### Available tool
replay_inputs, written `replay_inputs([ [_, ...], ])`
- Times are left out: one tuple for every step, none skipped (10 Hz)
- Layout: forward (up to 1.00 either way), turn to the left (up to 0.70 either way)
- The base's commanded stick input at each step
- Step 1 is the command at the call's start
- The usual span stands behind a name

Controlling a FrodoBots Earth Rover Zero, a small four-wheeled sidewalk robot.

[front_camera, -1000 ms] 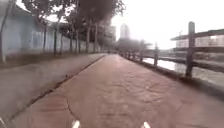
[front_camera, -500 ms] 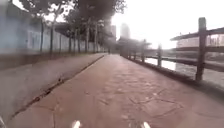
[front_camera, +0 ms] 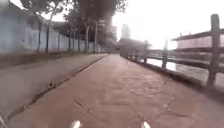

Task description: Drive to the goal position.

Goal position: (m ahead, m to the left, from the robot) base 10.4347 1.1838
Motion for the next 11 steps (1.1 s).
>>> replay_inputs([
  [0.7, 0.0],
  [0.7, 0.0],
  [0.7, 0.0],
  [0.7, 0.0],
  [0.7, 0.0],
  [0.7, 0.0],
  [0.7, 0.0],
  [0.7, 0.0],
  [0.7, 0.0],
  [0.7, 0.0],
  [0.7, 0.0],
])
